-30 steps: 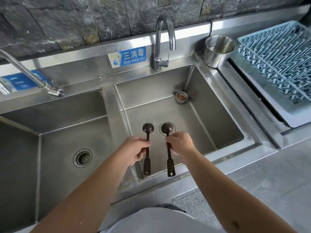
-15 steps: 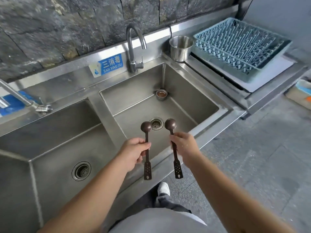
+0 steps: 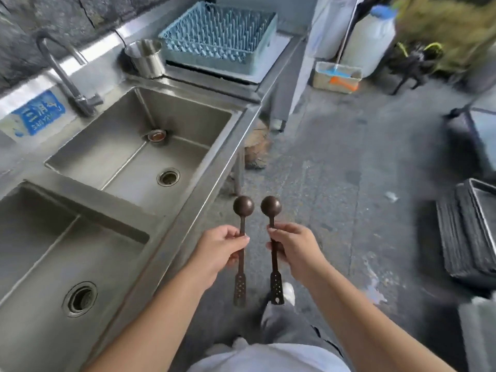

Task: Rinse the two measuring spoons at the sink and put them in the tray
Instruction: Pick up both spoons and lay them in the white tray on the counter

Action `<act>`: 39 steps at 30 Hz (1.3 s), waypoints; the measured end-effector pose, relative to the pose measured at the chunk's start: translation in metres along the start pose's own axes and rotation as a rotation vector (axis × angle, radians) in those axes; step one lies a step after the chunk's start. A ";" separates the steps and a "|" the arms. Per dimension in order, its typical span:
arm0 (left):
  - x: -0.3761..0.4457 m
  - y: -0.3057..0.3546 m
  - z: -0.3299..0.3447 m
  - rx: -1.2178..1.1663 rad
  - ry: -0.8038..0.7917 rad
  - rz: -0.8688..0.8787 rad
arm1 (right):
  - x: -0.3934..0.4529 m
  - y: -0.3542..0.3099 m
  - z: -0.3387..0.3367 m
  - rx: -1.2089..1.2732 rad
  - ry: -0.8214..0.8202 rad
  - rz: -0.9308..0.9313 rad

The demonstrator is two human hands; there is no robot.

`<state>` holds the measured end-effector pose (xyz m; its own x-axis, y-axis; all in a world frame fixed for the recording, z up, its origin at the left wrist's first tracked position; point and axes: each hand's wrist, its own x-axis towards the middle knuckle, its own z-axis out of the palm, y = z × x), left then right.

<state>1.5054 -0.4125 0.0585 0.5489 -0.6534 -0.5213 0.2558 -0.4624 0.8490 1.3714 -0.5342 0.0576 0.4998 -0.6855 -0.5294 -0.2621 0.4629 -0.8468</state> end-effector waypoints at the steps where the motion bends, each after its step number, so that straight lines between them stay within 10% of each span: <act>1: -0.005 0.002 0.016 0.045 -0.040 0.007 | -0.010 0.004 -0.019 0.022 0.038 -0.011; 22: -0.181 -0.033 0.512 0.615 -0.874 0.306 | -0.312 0.114 -0.445 0.427 0.871 -0.123; 39: -0.399 -0.124 0.824 0.939 -1.502 0.367 | -0.514 0.231 -0.653 0.742 1.540 -0.005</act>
<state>0.5993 -0.5884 0.0896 -0.7781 -0.4697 -0.4170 -0.4791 0.0144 0.8776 0.5147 -0.4422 0.1001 -0.8158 -0.3498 -0.4606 0.3701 0.2962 -0.8805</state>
